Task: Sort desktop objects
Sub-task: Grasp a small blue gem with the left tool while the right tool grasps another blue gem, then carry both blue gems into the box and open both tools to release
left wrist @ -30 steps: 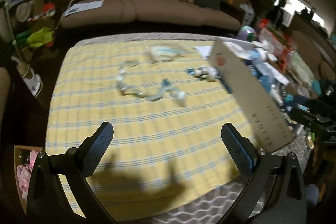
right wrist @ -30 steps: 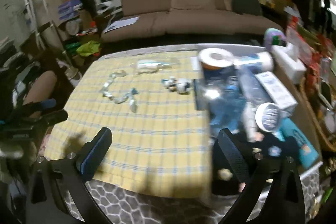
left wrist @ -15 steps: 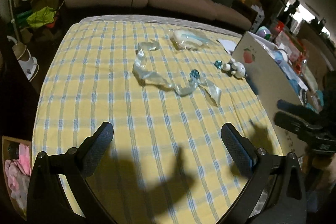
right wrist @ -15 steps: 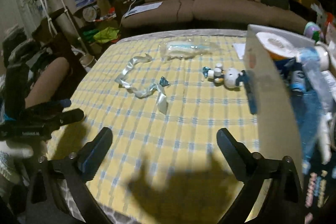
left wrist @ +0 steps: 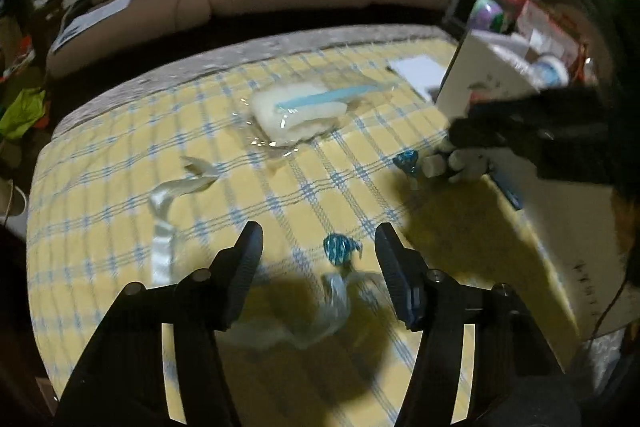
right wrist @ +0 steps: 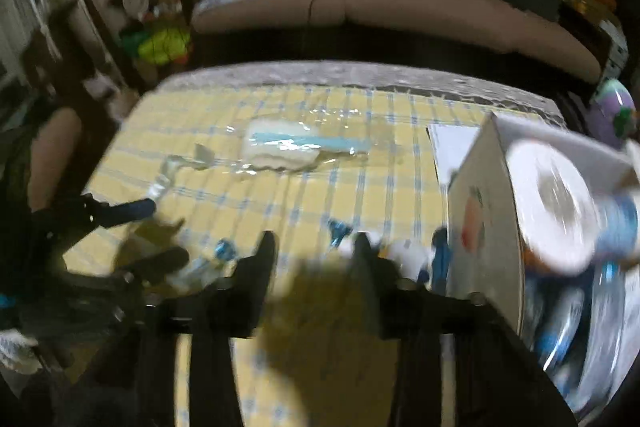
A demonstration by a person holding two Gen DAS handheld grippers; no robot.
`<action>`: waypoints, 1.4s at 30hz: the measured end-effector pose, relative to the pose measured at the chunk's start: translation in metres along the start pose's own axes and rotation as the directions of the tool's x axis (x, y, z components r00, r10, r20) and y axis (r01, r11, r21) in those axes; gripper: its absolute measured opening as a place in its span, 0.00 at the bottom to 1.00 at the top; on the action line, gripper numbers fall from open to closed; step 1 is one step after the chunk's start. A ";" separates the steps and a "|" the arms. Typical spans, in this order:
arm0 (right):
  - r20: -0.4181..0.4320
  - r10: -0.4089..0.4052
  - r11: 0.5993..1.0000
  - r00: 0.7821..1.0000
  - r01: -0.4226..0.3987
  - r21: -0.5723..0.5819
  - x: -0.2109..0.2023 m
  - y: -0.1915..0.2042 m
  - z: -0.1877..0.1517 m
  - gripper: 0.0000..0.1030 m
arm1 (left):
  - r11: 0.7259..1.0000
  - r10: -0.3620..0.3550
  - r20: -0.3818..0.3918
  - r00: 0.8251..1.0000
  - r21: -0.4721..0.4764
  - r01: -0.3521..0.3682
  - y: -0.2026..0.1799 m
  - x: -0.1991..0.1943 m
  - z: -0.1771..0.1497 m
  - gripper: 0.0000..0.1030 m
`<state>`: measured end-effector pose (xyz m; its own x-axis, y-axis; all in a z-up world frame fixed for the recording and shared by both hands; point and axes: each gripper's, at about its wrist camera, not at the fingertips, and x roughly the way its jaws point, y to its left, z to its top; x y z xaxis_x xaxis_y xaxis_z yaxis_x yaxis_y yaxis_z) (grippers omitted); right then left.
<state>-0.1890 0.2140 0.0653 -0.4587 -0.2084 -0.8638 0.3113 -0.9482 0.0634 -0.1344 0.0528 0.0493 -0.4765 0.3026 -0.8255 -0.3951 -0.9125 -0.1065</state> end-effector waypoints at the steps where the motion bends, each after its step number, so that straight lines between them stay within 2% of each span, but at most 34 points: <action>1: -0.039 0.003 1.000 0.999 -0.003 -0.013 0.012 -0.001 0.008 0.33 | 1.000 0.001 -0.006 1.000 0.004 -0.001 0.000 0.005 0.000 0.54; 4: -0.124 -0.001 0.999 0.992 -0.004 -0.039 0.042 0.001 0.020 0.33 | 1.000 0.003 -0.025 1.000 0.026 -0.003 0.000 0.016 -0.004 0.54; 8: -0.235 -0.015 0.997 0.972 -0.004 -0.080 0.074 -0.001 0.018 0.31 | 0.997 0.011 -0.031 0.999 0.081 -0.008 -0.007 0.023 -0.015 0.54; 10: -0.244 -0.026 0.995 0.969 0.000 -0.105 0.079 0.002 0.015 0.35 | 0.997 0.008 -0.034 0.999 0.078 -0.005 -0.008 0.026 -0.017 0.54; 17: -0.267 -0.089 0.981 0.960 0.038 -0.189 0.087 0.012 0.009 0.35 | 0.999 0.027 -0.030 0.999 0.043 -0.025 -0.007 0.038 -0.016 0.54; 18: -0.266 -0.085 0.982 0.960 0.035 -0.187 0.086 0.013 0.008 0.33 | 0.999 0.019 -0.028 0.999 0.036 -0.018 -0.006 0.039 -0.015 0.54; 19: -0.261 -0.077 0.982 0.962 0.028 -0.186 0.085 0.013 0.007 0.22 | 0.999 0.022 -0.026 0.999 0.037 -0.021 -0.006 0.040 -0.015 0.48; 20: -0.260 -0.074 0.982 0.963 0.025 -0.187 0.084 0.014 0.006 0.20 | 0.999 0.024 -0.021 0.999 0.040 -0.023 -0.006 0.040 -0.015 0.42; 22: -0.237 -0.066 0.982 0.969 0.022 -0.185 0.079 0.014 0.003 0.19 | 0.999 0.025 -0.006 1.000 0.033 -0.024 -0.003 0.038 -0.014 0.19; 28: -0.163 0.059 0.993 0.985 -0.074 -0.091 0.047 0.007 0.001 0.19 | 0.995 -0.054 -0.007 0.999 -0.078 0.053 0.016 0.031 -0.015 0.18; 32: -0.110 0.172 0.984 0.979 -0.176 -0.029 0.018 0.013 -0.001 0.19 | 0.973 -0.125 0.034 0.992 -0.193 0.129 0.039 0.010 -0.016 0.18; 37: -0.054 0.241 0.970 0.969 -0.242 -0.001 -0.023 0.020 -0.003 0.19 | 0.957 -0.171 0.079 0.982 -0.225 0.185 0.045 -0.028 -0.012 0.18; 42: -0.009 0.245 0.969 0.969 -0.245 0.027 -0.068 0.003 -0.023 0.19 | 0.959 -0.193 0.113 0.975 -0.190 0.212 0.018 -0.068 -0.002 0.18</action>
<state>-0.1383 0.2308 0.1126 -0.3606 -0.4322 -0.8265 0.3917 -0.8744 0.2864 -0.1073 0.0151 0.1026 -0.4771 0.5024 -0.7211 -0.3306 -0.8628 -0.3824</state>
